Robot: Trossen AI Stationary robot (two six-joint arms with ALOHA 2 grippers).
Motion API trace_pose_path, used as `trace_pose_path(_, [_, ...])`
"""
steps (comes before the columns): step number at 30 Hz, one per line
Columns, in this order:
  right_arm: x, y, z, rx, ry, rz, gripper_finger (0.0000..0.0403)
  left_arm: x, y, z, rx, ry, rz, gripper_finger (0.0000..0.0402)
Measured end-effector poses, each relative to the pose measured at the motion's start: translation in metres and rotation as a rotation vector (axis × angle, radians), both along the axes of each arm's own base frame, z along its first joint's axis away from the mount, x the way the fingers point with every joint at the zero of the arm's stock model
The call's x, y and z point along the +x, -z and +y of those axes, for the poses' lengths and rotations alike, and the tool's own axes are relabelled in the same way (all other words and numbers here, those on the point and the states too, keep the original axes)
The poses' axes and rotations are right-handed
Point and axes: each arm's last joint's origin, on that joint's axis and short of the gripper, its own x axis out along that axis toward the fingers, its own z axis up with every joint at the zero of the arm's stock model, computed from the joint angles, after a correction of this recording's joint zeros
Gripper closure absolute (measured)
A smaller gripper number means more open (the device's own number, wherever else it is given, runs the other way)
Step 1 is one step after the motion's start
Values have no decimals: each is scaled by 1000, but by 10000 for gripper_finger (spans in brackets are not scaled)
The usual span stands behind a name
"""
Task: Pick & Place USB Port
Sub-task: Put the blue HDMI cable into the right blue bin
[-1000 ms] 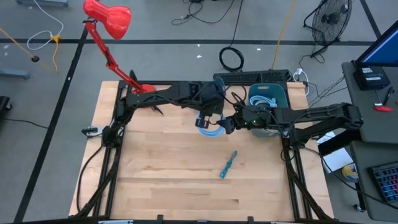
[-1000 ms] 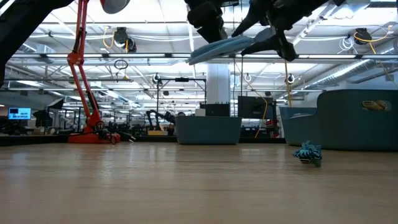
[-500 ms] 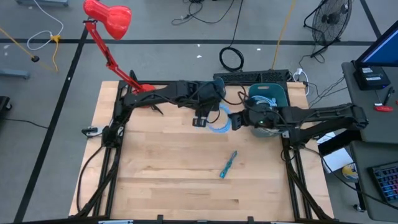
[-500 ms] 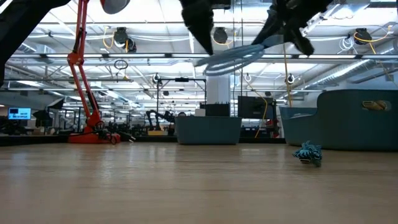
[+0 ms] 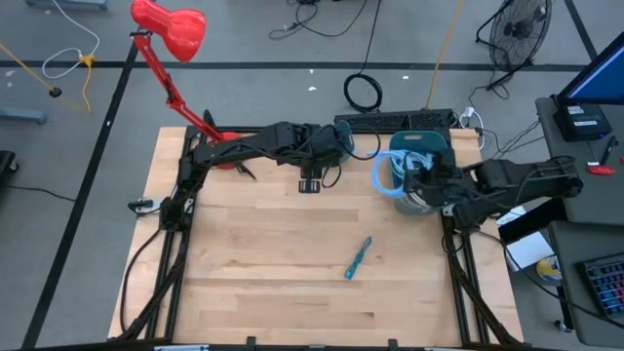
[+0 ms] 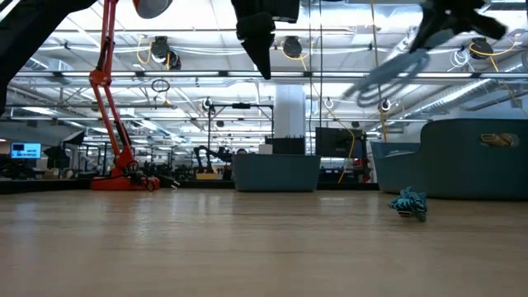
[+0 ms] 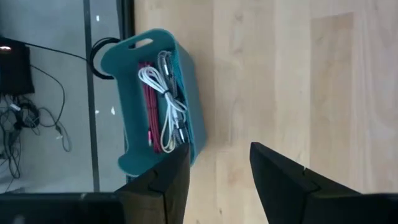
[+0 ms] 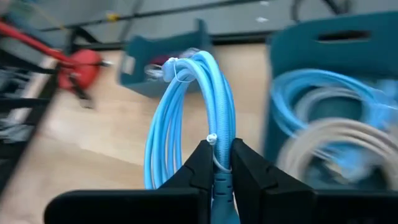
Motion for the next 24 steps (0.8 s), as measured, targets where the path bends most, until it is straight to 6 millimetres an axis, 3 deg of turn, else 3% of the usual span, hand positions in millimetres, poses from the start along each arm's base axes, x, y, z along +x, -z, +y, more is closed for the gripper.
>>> trace_pose_path(9, [-29,9,4,63,105,186,381,0,0,-2,-3,4,-1,229])
trace_pose_path(15, [-33,15,3,45,144,181,381,0,0,-2,-1,10,0,229])
trace_pose_path(24, [-35,52,1,79,227,290,381,1,0,-3,-9,14,-2,229])
